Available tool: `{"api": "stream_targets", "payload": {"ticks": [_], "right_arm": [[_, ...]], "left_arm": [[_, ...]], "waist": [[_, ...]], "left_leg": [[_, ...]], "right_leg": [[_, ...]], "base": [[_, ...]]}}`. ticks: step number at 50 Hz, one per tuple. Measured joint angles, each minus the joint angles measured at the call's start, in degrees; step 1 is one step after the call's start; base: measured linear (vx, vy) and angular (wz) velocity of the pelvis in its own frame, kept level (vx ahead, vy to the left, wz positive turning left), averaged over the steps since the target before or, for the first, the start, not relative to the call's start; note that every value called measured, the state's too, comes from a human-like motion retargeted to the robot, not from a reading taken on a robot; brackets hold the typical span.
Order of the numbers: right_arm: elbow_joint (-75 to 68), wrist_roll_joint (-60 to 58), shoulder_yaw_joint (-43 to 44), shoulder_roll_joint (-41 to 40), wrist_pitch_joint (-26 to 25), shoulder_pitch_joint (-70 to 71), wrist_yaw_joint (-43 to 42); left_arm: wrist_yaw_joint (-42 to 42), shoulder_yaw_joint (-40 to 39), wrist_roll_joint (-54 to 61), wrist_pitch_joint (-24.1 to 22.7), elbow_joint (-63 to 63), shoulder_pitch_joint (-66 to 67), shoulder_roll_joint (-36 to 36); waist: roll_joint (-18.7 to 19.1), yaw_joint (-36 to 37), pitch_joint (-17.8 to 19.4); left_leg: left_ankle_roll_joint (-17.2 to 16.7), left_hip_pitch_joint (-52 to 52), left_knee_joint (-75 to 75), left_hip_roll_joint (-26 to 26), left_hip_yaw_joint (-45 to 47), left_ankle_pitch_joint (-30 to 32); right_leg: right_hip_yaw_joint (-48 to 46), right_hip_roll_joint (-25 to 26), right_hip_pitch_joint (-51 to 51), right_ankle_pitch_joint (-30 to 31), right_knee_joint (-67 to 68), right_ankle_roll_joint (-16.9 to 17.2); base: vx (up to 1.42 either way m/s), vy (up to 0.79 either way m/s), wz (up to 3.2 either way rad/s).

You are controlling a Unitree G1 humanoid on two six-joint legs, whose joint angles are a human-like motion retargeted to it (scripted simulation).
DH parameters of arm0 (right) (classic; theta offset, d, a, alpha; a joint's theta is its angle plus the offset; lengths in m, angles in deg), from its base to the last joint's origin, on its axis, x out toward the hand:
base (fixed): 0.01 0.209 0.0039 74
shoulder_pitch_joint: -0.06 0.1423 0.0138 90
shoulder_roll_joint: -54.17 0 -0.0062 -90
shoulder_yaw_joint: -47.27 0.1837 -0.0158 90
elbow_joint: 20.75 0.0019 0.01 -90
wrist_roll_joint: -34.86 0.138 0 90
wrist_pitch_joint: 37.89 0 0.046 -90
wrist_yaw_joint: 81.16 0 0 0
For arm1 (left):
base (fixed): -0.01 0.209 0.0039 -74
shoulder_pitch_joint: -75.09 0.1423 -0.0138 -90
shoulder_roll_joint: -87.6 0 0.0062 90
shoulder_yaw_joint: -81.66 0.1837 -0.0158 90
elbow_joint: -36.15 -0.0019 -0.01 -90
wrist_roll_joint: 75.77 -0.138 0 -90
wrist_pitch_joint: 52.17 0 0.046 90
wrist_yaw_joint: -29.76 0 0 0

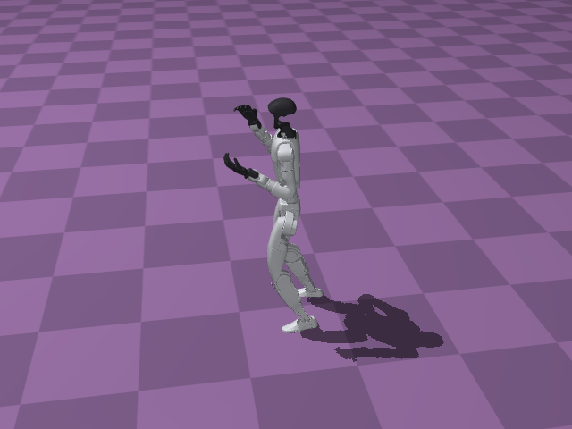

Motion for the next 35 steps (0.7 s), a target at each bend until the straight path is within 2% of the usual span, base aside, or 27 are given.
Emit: {"api": "stream_targets", "payload": {"ticks": [2,3,5,7,8,10,12,13,15,17,18,20,23,25,26,28,30,33,35], "right_arm": [[-14.94,-6.86,-11.95,6.14,-3.25,12.12,-3.46],[-25.02,-10.96,-19.59,8.9,-5.16,18.17,-6.36],[-53.46,-19.18,-41.14,12.34,-9.35,35.93,-11.17],[-84.93,-28.54,-65.55,9.7,-12.47,53.44,-4.95],[-96.35,-32.98,-75.97,8.66,-13.14,58.73,1.96],[-114.61,-31.85,-86.08,9.08,-13.6,65.18,6.6],[-120.43,-24.13,-77.44,16.73,-14.72,72.35,-0.11],[-117.59,-20.57,-70.0,22.81,-15.45,76.86,-4.0],[-107.42,-14.82,-60.64,32.09,-14.54,83.2,-8.21],[-96.5,-5.64,-58.98,33.52,-11.8,82.98,-15.82],[-90.65,-0.41,-59.29,32.47,-10.33,80.48,-21.9],[-72.99,5.47,-52.21,28.2,-6.34,67.44,-28.17],[-45.33,12.1,-38.43,19.21,0.64,40.62,-20.67],[-30.4,16.02,-33.52,13.17,4.57,25.48,-15.98],[-24.16,18.77,-32.23,9.86,6.06,18.41,-13.83],[-13.61,24.86,-30.88,3.19,8.45,5.63,-9.3],[-5.72,29.92,-30.11,-2.46,9.05,-4.4,-4.52],[0.88,39.18,-25.75,-5.57,6.73,-9.8,4.33],[1.98,45.93,-23.29,-5.62,4.86,-9.57,8.04]], "left_arm": [[0.53,3.77,-1.57,0.46,-2.27,-1.19,-1.29],[0.39,5.62,-2.31,0.2,-2.72,-1.02,-0.93],[0.38,7.42,0.22,-0.24,-2.73,-1.1,1.52],[-0.35,8.21,-0.49,-1.37,-1.75,-2.02,5.61],[-1.16,9.01,-3.29,-1.95,-1.01,-2.6,7.2],[-1.59,10.53,-7.48,-3.47,-0.53,-6.63,11.18],[-2.57,10.92,-10.26,-3.37,-1.43,-13.09,14.49],[-4.29,10.48,-10.85,-3.18,-2.34,-16.68,15.8],[-6.66,9.86,-10.04,-1.74,-4.04,-21.29,17.59],[-6.64,8.78,-9.1,-2.53,-5.19,-19.5,18.5],[-5.4,7.77,-7.73,-2.96,-5.68,-17.11,18.23],[-3.93,3.56,-7.3,-3.22,-5.19,-7.66,16.01],[-4.95,-1.79,-5.72,-1.55,-3.44,6.84,10.64],[-6.34,-4.34,-2.69,-0.65,-2.36,12.88,6.98],[-6.48,-4.46,-0.63,-0.42,-2.0,14.61,5.01],[-6.37,-3.44,4.1,-0.45,-1.37,16.59,1.07],[-6.33,-0.52,10.54,-0.24,-0.74,15.92,-2.48],[-7.98,3.7,20.42,0.45,-0.83,9.62,-5.0],[-9.35,4.71,26.56,1.21,-0.51,5.92,-4.7]], "waist": [[-0.29,8.34,-1.7],[-0.93,12.17,-2.96],[-2.54,17.44,-5.82],[-3.68,20.77,-5.77],[-3.91,22.38,-5.27],[-4.19,25.93,-2.28],[-2.59,29.33,1.46],[-0.73,30.52,3.56],[1.31,31.14,6.42],[1.59,29.23,7.27],[1.47,27.81,7.41],[2.04,24.49,5.94],[2.71,21.3,0.78],[3.13,20.08,-0.22],[2.83,19.38,-0.39],[1.97,17.72,0.11],[1.33,15.93,1.79],[3.05,13.73,5.45],[4.31,12.47,6.71]], "left_leg": [[-0.11,-0.52,-3.09,-0.55,-0.29,5.17],[-0.45,0.59,-7.36,-1.53,-0.62,8.75],[-2.16,2.86,-17.44,-3.65,-1.98,16.31],[-4.81,5.08,-23.14,-5.11,-3.42,20.77],[-5.64,5.32,-23.97,-5.74,-4.32,21.64],[-6.13,5.17,-23.26,-7.23,-6.75,20.82],[-5.46,3.31,-20.46,-8.65,-9.26,17.14],[-5.5,2.09,-18.1,-8.94,-10.39,14.27],[-4.7,-0.96,-13.92,-10.01,-12.42,9.16],[-3.5,-2.84,-12.53,-10.73,-14.37,7.88],[-2.85,-3.15,-12.95,-10.84,-14.97,8.9],[-3.54,-1.48,-16.86,-10.36,-15.22,13.78],[-7.04,2.18,-25.24,-8.59,-15.02,23.09],[-9.18,4.66,-28.18,-7.42,-12.36,25.73],[-9.25,5.15,-27.95,-7.06,-9.19,24.91],[-7.73,5.89,-25.5,-6.72,-2.36,21.4],[-4.22,5.56,-18.96,-6.32,2.31,15.4],[-0.15,1.38,-2.9,-3.09,2.13,3.78],[1.59,-0.94,3.76,-0.82,1.94,-0.76]], "right_leg": [[-0.6,0.02,0.0,6.36,-3.19,0.76],[-1.29,-0.17,0.92,10.8,-6.37,2.21],[-3.48,-0.33,2.82,19.73,-13.57,5.62],[-5.05,-0.4,5.29,23.82,-17.88,7.27],[-5.31,-0.55,6.1,24.38,-19.14,7.3],[-5.64,-1.34,7.67,22.88,-19.93,7.36],[-7.6,-2.03,9.0,17.7,-19.09,7.25],[-9.43,-1.79,10.09,13.86,-18.35,6.45],[-14.85,-2.01,10.54,6.47,-15.0,6.46],[-19.12,-2.6,9.06,3.06,-10.24,5.2],[-19.92,-2.94,7.81,3.28,-7.81,3.67],[-17.99,-2.32,5.8,6.99,-5.44,1.36],[-8.41,2.05,3.69,12.38,-9.69,1.93],[-3.89,3.58,3.78,13.33,-13.77,3.02],[-3.89,3.07,3.65,14.44,-15.46,3.32],[-5.05,1.13,3.46,16.87,-17.51,4.0],[-5.97,-1.09,3.12,15.84,-16.23,4.1],[-4.6,-1.13,0.55,4.58,-7.03,2.17],[-3.42,-0.17,-1.63,-0.02,-1.93,1.41]], "base": [[0.04,0.05,0.48],[0.08,0.02,0.75],[0.07,0.01,1.07],[0.0,0.01,1.41],[-0.05,0.03,1.64],[-0.1,0.05,1.94],[-0.13,0.05,2.45],[-0.11,0.04,2.7],[-0.07,0.03,2.54],[0.0,0.0,1.51],[0.04,-0.01,0.6],[0.1,-0.01,-0.09],[0.14,-0.04,-0.5],[0.09,-0.08,-0.58],[0.05,-0.09,-0.49],[0.01,-0.1,-0.27],[-0.05,-0.1,-0.08],[-0.09,-0.06,-0.24],[-0.04,-0.01,-0.57]]}}
